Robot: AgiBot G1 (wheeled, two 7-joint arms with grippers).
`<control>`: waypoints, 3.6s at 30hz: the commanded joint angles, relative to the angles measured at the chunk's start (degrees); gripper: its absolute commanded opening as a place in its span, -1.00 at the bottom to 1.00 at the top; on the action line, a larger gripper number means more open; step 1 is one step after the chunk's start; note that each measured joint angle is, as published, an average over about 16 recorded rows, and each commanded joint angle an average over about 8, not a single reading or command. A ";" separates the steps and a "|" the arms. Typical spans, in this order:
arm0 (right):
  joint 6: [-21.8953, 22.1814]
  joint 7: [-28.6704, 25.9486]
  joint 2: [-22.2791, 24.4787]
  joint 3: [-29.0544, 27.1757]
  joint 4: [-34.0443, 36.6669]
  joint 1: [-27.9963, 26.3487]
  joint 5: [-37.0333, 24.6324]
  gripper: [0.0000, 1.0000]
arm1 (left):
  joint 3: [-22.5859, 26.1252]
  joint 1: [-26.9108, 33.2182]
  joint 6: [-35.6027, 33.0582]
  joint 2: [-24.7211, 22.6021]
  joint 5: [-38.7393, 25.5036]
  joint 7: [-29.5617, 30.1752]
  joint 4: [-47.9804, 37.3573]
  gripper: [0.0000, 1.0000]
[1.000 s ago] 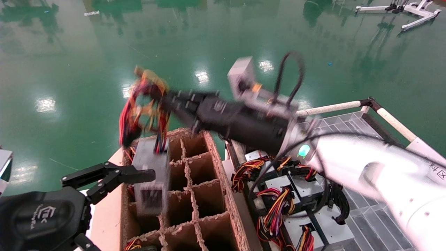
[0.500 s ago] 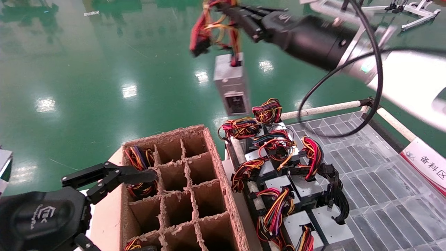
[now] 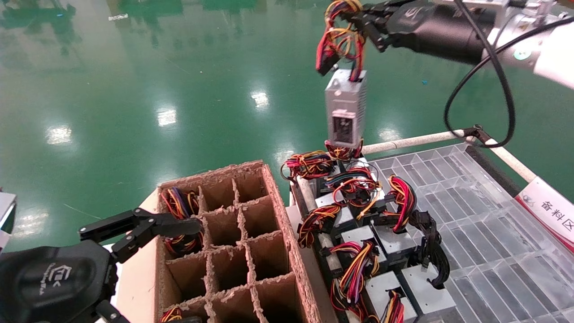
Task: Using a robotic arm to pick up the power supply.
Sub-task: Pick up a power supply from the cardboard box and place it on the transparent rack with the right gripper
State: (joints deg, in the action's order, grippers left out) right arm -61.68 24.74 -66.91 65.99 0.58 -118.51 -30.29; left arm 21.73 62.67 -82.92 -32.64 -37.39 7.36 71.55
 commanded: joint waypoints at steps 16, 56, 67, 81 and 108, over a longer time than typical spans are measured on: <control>11.22 11.08 -0.24 4.82 0.05 -1.34 -6.84 -1.00 | 0.00 0.00 0.00 0.00 0.00 0.00 0.00 1.00; 21.08 15.00 -0.89 1.50 -0.56 5.90 -2.06 -1.00 | 0.01 0.00 0.00 0.00 0.01 0.00 0.00 1.00; 21.11 14.47 -1.71 1.61 -0.30 8.72 -2.23 -1.00 | 0.01 0.00 0.00 0.00 0.01 -0.01 0.00 1.00; 20.56 12.72 -2.49 -0.30 -0.47 13.04 0.51 -1.00 | 0.01 0.00 0.01 0.01 0.01 -0.01 0.00 1.00; 19.25 10.62 0.33 -9.94 -0.25 23.17 14.40 -1.00 | 0.02 0.01 0.01 0.01 0.01 -0.01 0.00 1.00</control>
State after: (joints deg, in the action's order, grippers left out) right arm -42.38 35.51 -66.61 55.98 0.35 -95.48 -15.78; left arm 21.75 62.68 -82.91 -32.63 -37.37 7.35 71.55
